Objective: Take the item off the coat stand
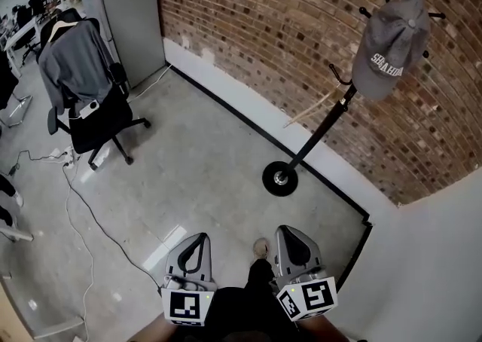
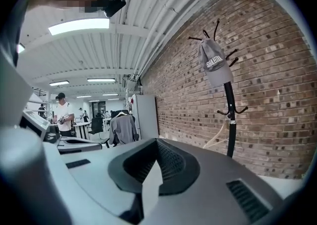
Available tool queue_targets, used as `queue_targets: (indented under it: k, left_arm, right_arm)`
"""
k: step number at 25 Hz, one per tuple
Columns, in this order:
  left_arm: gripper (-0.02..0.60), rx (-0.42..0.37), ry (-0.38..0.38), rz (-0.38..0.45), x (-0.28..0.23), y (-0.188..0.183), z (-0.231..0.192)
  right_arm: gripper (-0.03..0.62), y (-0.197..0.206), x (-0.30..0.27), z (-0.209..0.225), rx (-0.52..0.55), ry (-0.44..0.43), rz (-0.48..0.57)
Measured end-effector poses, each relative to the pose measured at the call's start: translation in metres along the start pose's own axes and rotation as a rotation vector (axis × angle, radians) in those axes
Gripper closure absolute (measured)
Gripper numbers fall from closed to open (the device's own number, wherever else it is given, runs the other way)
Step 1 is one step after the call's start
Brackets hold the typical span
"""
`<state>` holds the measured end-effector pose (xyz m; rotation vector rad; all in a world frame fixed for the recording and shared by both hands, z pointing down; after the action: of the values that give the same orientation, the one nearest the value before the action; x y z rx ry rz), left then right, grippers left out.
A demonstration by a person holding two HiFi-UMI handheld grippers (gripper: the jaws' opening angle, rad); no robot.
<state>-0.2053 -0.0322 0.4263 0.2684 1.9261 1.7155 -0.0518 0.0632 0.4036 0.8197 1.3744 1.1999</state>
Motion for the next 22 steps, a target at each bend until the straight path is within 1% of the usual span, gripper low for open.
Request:
queue_targets:
  k: [2, 5, 8, 11, 13, 15, 17, 20, 22]
  left_arm:
    - [0.557, 0.004, -0.006, -0.002, -0.029, -0.005, 0.010]
    - [0.557, -0.005, -0.008, -0.001, -0.082, -0.018, 0.036]
    - [0.557, -0.031, -0.012, 0.003, -0.137, -0.040, 0.064]
    - [0.557, -0.032, -0.036, 0.014, -0.193, -0.064, 0.089]
    - [0.557, -0.037, -0.051, 0.021, -0.225, -0.077, 0.106]
    - [0.557, -0.055, -0.054, 0.029, -0.250, -0.089, 0.123]
    - [0.557, -0.066, -0.052, 0.038, -0.270, -0.098, 0.137]
    - [0.557, -0.070, -0.053, 0.048, -0.293, -0.110, 0.148]
    - [0.557, -0.068, -0.056, 0.050, -0.303, -0.114, 0.153]
  right_arm:
    - [0.579, 0.001, -0.015, 0.025, -0.007, -0.017, -0.001]
    - [0.579, -0.003, -0.037, 0.081, -0.029, -0.031, 0.007]
    - [0.579, -0.021, -0.058, 0.144, -0.037, -0.049, 0.037]
    - [0.579, -0.045, -0.077, 0.210, -0.028, -0.072, 0.080]
    - [0.579, -0.056, -0.087, 0.248, -0.031, -0.104, 0.107]
    - [0.579, -0.067, -0.093, 0.278, -0.035, -0.153, 0.130]
    - [0.579, -0.079, -0.096, 0.299, -0.050, -0.227, 0.160]
    - [0.577, -0.101, -0.100, 0.320, -0.130, -0.359, 0.222]
    - [0.576, -0.113, -0.100, 0.333, -0.181, -0.410, 0.260]
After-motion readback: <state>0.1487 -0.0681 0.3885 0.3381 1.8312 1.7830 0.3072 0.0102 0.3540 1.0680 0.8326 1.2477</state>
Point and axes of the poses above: the fingertips, and each gripper's own axes: x backward along the fingers, z to its right, y out of its underside, the point moved 4 cm from there along x, backward along the fingers, and after that the axes turned 6 degrees about -z, right-handed, at the moved point
